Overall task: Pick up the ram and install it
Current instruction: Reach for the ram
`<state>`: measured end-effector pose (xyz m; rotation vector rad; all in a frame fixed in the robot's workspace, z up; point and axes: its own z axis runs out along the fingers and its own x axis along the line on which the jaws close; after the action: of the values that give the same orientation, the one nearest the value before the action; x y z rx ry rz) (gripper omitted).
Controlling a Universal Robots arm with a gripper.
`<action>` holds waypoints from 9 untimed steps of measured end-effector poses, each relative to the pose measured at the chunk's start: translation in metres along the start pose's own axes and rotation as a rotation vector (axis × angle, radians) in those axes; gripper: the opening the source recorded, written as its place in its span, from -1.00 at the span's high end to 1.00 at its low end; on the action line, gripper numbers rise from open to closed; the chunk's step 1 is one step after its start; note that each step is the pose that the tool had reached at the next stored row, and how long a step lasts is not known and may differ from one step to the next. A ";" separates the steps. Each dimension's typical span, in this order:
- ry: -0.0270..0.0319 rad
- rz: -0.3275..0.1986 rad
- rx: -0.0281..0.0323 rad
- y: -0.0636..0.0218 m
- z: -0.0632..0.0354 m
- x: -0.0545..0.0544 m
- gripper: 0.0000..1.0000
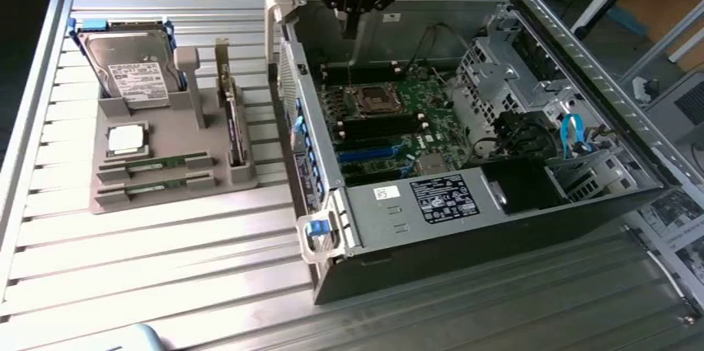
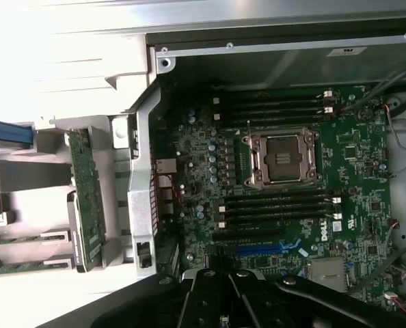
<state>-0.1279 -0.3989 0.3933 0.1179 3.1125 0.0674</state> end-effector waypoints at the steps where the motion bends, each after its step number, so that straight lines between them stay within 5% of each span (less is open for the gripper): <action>1: 0.0000 0.000 -0.0001 -0.0001 0.0000 0.001 0.79; 9: 0.0000 0.000 -0.0001 -0.0010 -0.0004 0.014 0.79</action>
<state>-0.1419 -0.3989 0.3933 0.1180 3.1125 0.0676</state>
